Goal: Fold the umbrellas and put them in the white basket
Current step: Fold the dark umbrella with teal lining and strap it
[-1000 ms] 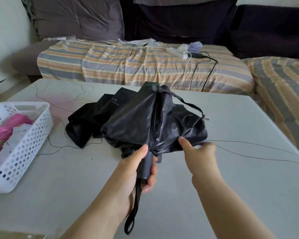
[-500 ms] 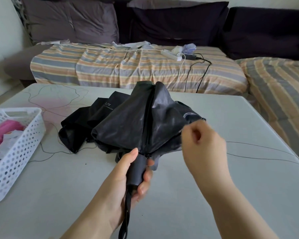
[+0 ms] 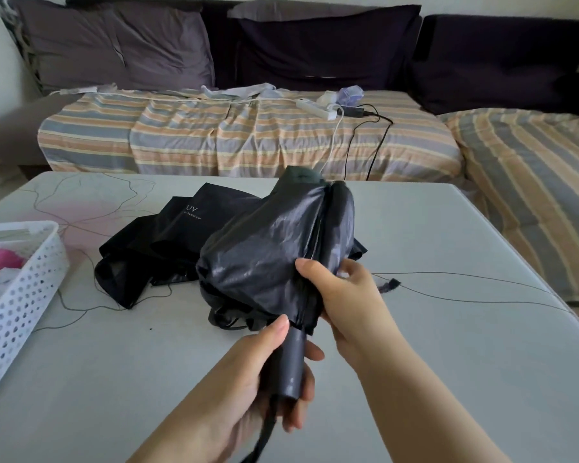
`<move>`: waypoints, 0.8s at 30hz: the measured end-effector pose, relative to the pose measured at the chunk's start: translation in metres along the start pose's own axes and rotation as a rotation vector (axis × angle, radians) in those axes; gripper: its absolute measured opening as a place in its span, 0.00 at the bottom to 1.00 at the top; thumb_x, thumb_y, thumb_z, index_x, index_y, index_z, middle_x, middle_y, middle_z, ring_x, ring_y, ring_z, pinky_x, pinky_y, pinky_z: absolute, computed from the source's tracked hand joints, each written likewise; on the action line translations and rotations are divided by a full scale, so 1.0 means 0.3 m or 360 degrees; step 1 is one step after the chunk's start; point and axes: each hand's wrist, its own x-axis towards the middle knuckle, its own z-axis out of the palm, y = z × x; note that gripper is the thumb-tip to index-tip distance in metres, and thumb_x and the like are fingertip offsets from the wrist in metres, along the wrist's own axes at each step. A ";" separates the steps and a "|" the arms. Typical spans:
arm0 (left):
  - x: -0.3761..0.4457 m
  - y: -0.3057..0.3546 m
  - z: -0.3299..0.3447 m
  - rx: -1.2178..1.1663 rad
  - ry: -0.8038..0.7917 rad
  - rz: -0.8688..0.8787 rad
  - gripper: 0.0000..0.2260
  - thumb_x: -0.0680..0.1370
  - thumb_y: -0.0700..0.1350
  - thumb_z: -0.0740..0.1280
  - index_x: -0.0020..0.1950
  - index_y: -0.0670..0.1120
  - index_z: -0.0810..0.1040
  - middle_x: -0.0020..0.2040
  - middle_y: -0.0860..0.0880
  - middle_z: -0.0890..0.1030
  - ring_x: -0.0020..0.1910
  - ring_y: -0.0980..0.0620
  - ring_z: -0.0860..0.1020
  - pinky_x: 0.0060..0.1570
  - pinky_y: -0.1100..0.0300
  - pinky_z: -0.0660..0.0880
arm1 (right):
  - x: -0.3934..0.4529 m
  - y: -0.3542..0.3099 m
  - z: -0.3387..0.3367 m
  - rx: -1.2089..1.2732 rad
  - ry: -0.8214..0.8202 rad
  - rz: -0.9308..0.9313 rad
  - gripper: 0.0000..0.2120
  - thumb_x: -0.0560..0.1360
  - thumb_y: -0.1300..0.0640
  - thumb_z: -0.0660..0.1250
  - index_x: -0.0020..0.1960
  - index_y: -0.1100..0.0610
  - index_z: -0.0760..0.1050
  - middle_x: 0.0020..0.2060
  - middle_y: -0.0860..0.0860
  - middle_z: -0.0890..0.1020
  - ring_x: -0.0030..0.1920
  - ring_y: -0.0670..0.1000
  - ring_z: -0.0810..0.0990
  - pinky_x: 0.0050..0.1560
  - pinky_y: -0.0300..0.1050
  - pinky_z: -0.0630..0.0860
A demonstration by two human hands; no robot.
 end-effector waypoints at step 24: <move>0.039 -0.027 -0.015 0.0383 0.1035 0.0521 0.09 0.81 0.48 0.57 0.55 0.62 0.71 0.31 0.43 0.77 0.23 0.50 0.73 0.23 0.59 0.70 | 0.011 0.098 -0.004 -0.0772 0.0322 -0.0279 0.07 0.76 0.60 0.64 0.50 0.49 0.74 0.37 0.48 0.78 0.35 0.43 0.77 0.35 0.31 0.70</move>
